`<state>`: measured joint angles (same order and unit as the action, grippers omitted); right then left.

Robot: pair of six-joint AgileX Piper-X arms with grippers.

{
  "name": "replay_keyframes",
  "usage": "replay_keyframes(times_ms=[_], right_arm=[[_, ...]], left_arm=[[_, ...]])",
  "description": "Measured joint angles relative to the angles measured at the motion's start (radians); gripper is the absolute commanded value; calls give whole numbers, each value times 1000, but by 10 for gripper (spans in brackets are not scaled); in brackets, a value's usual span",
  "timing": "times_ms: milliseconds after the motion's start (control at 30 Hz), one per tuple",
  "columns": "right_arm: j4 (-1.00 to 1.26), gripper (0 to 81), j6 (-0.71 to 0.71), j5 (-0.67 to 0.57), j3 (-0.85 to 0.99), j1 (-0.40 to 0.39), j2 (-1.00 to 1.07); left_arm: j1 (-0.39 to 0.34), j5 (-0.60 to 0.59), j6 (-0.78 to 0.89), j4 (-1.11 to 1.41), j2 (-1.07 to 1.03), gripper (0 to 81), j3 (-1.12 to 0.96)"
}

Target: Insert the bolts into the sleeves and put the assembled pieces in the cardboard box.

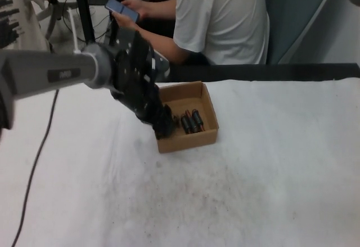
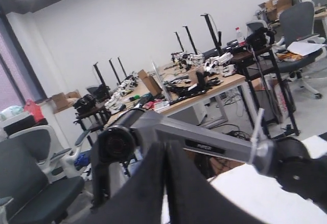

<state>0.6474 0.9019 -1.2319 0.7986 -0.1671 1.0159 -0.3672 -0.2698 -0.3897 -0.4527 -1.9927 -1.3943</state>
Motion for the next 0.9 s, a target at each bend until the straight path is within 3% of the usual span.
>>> replay_keyframes(times_ms=[167, 233, 267, 433, 567, 600, 667, 900], right_arm=[[-306, 8, -219, 43, 0, 56, 12], [-575, 8, -458, 157, 0, 95, 31], [-659, 8, -644, 307, 0, 108, 37], [-983, 8, -980, 659, -2, 155, 64], [-1122, 8, -1094, 835, -2, 165, 100], [-1187, 8, -1142, 926, -8, 165, 138], [-1210, 8, -1153, 969, -25, 165, 177], [-1192, 8, -1095, 969, -90, 165, 249]], left_arm=[[3, 71, -23, -86, 144, 393, 4], [3, 82, -30, -131, 181, 354, 4], [5, 89, -33, -156, 205, 334, 4], [4, 113, -36, -234, 337, 182, 43], [5, 117, 1, -313, 382, 7, 172], [5, 116, 8, -323, 390, 0, 206], [3, 116, 26, -328, 409, 2, 305], [-20, 70, 173, -96, 590, 2, 669]])
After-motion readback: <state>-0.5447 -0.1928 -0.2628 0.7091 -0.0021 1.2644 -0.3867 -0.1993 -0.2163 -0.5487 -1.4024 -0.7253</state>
